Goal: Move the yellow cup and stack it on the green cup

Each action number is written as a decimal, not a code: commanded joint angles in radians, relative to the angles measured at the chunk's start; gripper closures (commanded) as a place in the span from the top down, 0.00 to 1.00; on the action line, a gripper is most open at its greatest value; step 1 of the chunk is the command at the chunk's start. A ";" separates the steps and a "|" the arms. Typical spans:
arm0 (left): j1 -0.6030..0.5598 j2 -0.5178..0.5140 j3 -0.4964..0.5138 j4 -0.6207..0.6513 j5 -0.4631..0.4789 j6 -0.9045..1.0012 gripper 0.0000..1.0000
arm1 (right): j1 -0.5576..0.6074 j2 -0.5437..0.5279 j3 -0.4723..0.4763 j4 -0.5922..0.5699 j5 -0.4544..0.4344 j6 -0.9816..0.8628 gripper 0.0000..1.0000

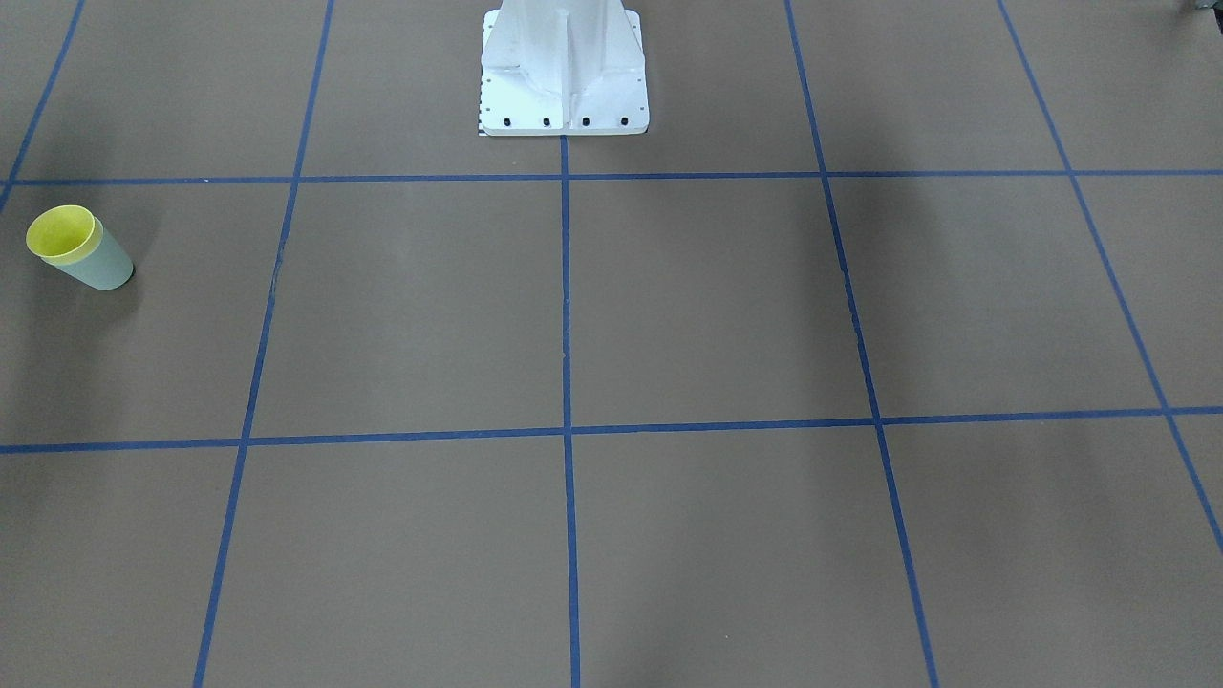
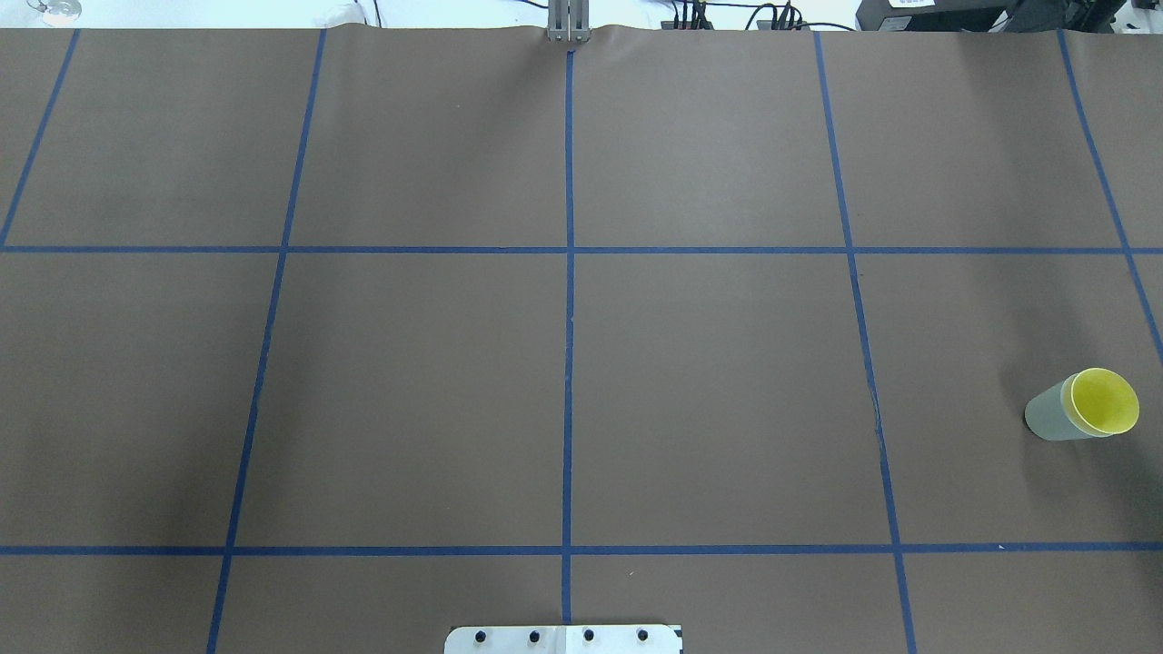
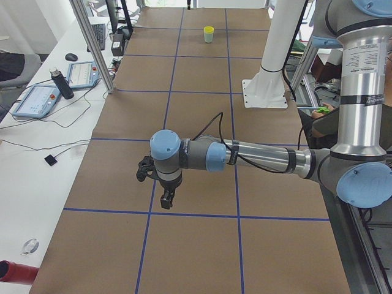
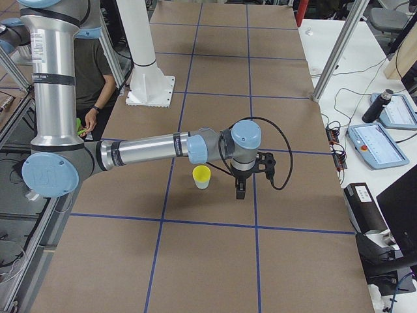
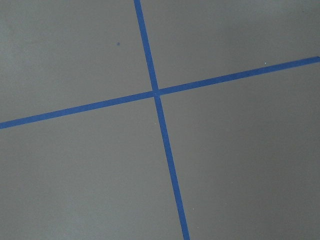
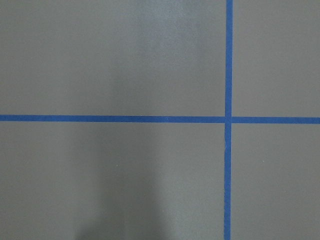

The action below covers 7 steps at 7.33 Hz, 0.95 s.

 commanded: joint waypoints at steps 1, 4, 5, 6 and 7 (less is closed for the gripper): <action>0.002 -0.004 0.001 -0.008 -0.001 0.000 1.00 | 0.006 -0.010 0.011 0.000 -0.002 -0.020 1.00; 0.002 -0.004 0.004 -0.007 -0.001 0.000 1.00 | 0.006 -0.012 -0.007 -0.007 -0.005 -0.092 1.00; 0.002 -0.004 0.004 -0.008 -0.001 0.002 1.00 | 0.006 -0.003 -0.026 -0.008 -0.010 -0.110 1.00; 0.002 -0.004 0.004 -0.008 -0.001 0.002 1.00 | 0.006 -0.004 -0.026 -0.007 -0.010 -0.109 1.00; 0.002 -0.001 0.003 -0.008 0.001 0.002 1.00 | 0.005 -0.004 -0.026 -0.005 -0.007 -0.109 1.00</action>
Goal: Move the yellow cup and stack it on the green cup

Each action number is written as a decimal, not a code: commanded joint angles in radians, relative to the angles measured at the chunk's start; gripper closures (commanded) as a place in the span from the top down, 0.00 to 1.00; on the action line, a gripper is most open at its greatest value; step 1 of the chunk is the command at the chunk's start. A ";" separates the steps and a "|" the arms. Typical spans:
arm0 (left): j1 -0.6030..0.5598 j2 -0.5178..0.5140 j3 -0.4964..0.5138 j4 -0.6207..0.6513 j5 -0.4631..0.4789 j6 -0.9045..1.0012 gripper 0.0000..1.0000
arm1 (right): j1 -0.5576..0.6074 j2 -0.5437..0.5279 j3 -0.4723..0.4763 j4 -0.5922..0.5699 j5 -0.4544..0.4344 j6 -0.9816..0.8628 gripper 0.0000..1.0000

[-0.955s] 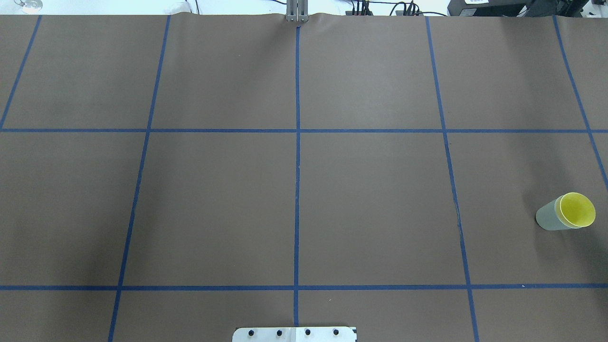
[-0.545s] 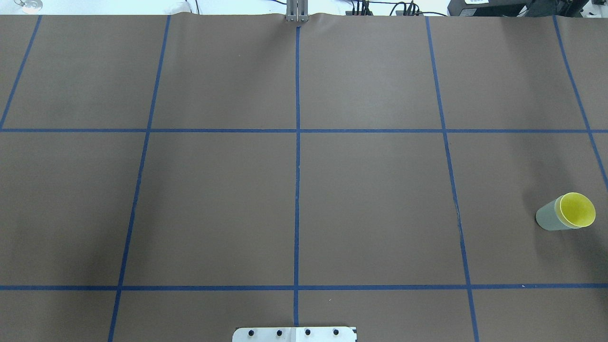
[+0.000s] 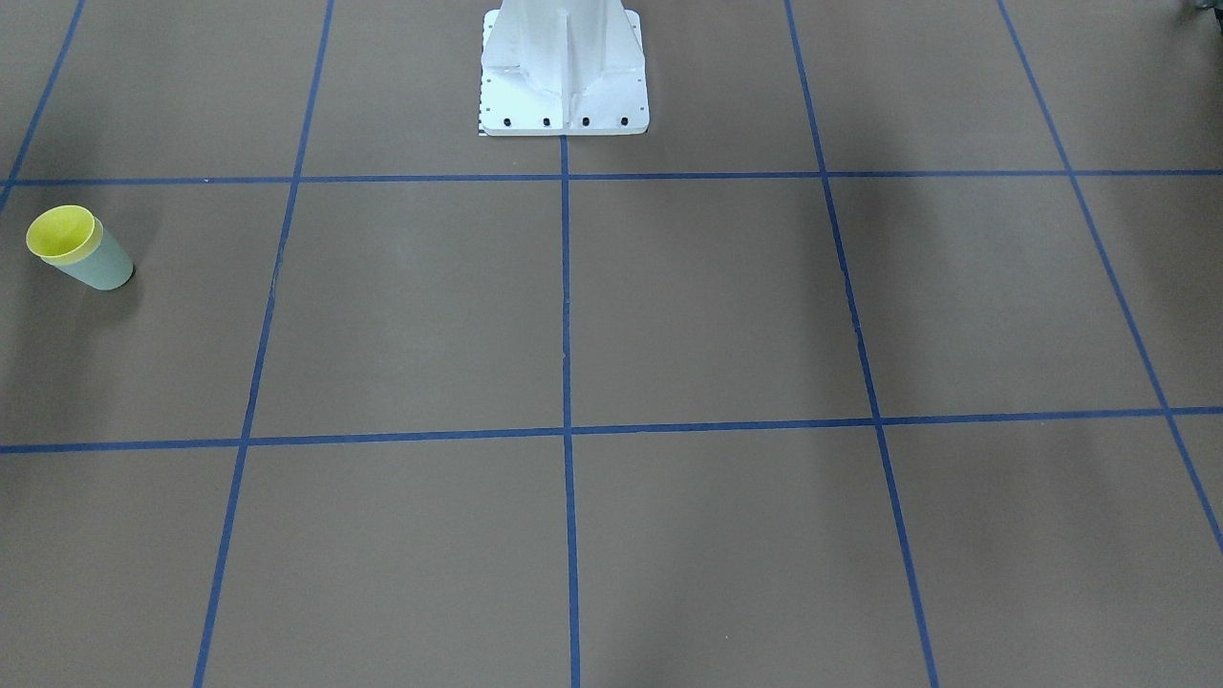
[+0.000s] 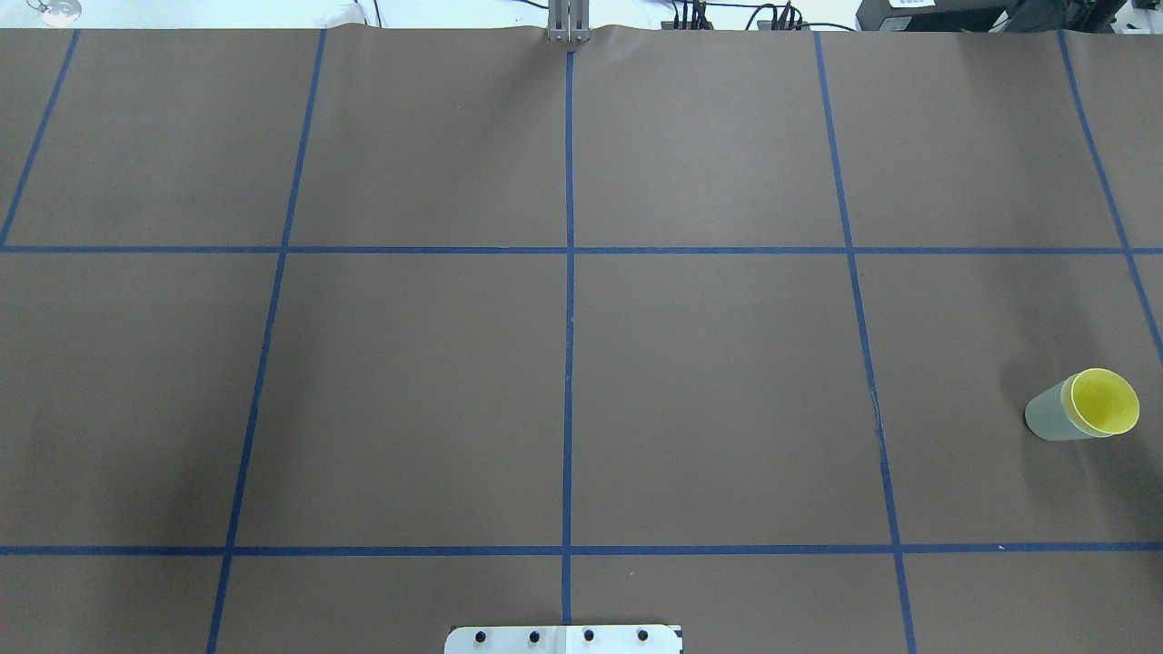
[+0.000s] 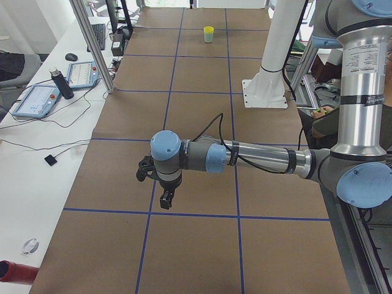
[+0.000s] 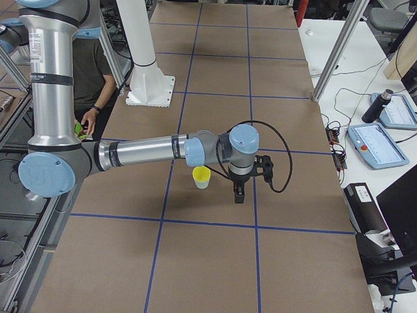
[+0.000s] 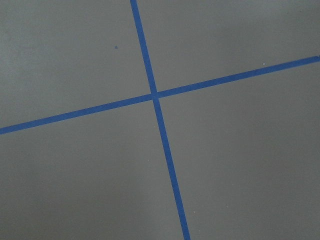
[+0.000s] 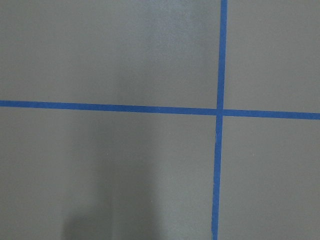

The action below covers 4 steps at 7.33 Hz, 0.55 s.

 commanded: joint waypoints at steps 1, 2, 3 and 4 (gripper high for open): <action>0.000 0.005 -0.003 0.000 0.001 -0.001 1.00 | -0.001 -0.007 -0.004 0.004 -0.001 0.004 1.00; 0.000 0.005 -0.006 0.000 0.001 -0.003 1.00 | -0.001 -0.007 -0.006 0.006 0.000 0.007 1.00; 0.000 0.007 -0.012 0.001 0.001 -0.003 1.00 | 0.000 -0.010 -0.006 0.004 -0.001 0.009 1.00; 0.000 0.007 -0.012 0.001 0.001 -0.003 1.00 | -0.001 -0.019 -0.006 0.006 -0.001 0.009 1.00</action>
